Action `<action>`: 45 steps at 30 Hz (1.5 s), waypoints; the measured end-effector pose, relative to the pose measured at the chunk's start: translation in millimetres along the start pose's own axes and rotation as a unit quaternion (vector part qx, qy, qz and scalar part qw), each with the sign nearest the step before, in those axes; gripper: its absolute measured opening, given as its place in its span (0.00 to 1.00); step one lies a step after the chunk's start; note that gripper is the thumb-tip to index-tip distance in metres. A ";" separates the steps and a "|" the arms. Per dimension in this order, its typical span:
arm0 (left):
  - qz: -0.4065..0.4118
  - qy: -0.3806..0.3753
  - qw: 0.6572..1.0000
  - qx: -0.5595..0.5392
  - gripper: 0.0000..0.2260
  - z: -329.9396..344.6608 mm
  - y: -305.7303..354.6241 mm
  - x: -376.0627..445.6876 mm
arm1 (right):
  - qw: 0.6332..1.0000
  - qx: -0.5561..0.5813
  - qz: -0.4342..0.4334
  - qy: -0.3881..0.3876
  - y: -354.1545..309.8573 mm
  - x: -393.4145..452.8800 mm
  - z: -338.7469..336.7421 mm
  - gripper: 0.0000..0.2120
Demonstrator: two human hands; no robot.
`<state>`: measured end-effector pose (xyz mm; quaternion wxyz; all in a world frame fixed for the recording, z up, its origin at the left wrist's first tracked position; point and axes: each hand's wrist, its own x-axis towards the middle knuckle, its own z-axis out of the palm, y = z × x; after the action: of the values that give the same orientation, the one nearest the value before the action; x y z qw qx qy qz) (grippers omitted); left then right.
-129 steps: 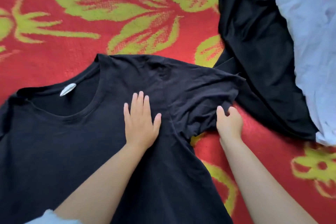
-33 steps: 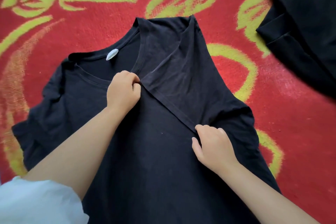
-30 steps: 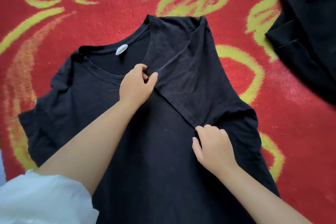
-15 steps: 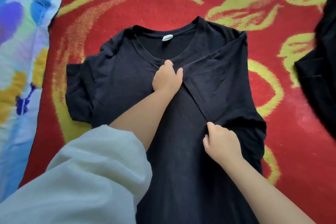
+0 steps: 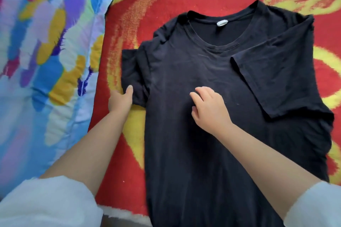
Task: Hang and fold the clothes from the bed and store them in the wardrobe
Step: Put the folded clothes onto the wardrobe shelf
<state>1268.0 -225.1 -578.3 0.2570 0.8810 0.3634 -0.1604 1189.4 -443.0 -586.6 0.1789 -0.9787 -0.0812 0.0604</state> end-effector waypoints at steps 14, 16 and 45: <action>0.010 -0.022 0.945 -0.325 0.14 -36.1 -62.6 46.2 | 0.983 -0.038 0.040 -0.173 -22.9 29.1 21.7 0.28; 0.015 -0.072 0.957 -0.279 0.14 -30.2 -86.5 45.9 | 0.979 -0.090 0.051 -0.178 -37.3 39.8 13.3 0.24; 0.117 -0.149 0.914 -0.358 0.02 -39.5 -106.6 42.0 | 0.964 0.071 -0.041 -0.254 -226.4 279.8 2.3 0.13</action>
<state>1223.4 -114.9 -601.7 0.6237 0.7317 0.2485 -0.1178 1432.1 -182.7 -532.2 0.2241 -0.9117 -0.1594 0.3052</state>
